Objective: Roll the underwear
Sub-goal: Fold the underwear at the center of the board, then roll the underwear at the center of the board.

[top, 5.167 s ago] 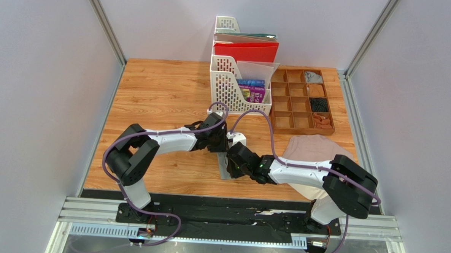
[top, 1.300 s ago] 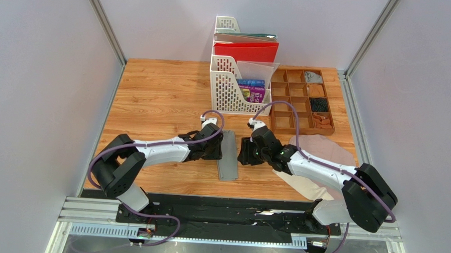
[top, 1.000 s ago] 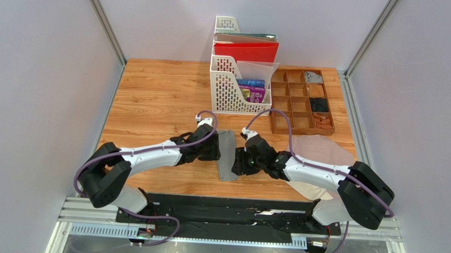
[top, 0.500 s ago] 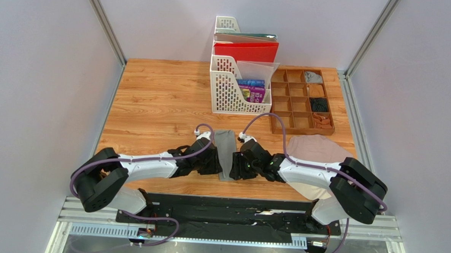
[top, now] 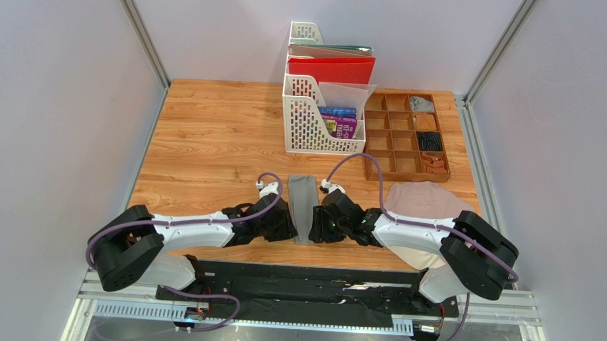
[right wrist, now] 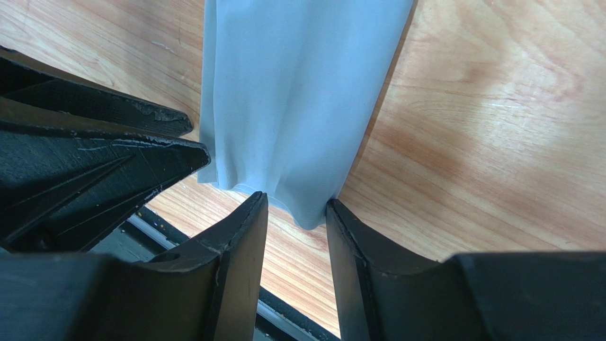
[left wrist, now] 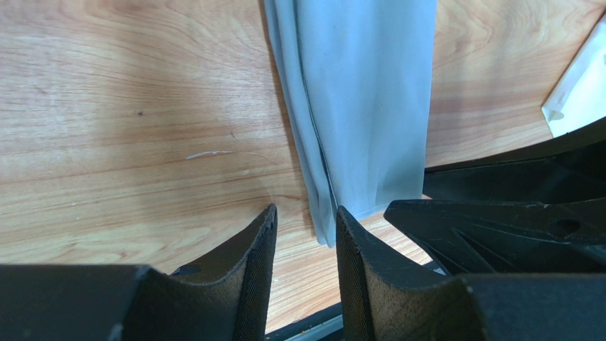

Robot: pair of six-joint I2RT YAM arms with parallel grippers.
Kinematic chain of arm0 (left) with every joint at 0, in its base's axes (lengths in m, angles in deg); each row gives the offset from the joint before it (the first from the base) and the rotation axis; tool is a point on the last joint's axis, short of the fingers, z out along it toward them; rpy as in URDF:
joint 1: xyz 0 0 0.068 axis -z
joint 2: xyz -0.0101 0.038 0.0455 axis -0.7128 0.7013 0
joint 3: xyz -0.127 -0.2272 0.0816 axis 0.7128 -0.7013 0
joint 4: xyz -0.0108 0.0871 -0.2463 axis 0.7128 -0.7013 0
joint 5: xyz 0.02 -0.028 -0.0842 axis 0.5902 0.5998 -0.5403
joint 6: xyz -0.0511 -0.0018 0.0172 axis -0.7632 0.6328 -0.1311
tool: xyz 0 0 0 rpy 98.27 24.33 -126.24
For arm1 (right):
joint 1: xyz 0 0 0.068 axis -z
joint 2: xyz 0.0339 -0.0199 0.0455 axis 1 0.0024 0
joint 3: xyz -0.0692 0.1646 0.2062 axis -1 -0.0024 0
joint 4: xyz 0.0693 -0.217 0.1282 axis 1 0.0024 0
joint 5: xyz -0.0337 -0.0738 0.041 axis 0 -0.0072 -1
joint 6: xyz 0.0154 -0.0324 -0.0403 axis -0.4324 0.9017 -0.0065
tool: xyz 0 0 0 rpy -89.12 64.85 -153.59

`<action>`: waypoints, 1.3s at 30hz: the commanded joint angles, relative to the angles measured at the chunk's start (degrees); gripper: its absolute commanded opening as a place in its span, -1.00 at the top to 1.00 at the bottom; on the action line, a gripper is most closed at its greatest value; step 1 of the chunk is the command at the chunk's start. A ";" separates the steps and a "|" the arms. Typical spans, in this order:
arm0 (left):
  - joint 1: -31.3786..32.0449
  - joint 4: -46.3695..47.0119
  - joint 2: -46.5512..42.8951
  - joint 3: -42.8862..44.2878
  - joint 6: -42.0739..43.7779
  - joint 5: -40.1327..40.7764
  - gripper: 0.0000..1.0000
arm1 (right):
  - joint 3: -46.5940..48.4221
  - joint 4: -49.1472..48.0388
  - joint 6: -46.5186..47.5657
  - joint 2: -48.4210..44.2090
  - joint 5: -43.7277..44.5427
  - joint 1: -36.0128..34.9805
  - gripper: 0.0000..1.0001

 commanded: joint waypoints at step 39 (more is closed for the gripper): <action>6.03 -5.59 7.51 5.17 -4.13 4.96 0.48 | 1.94 2.79 -0.25 1.99 4.42 -1.09 0.70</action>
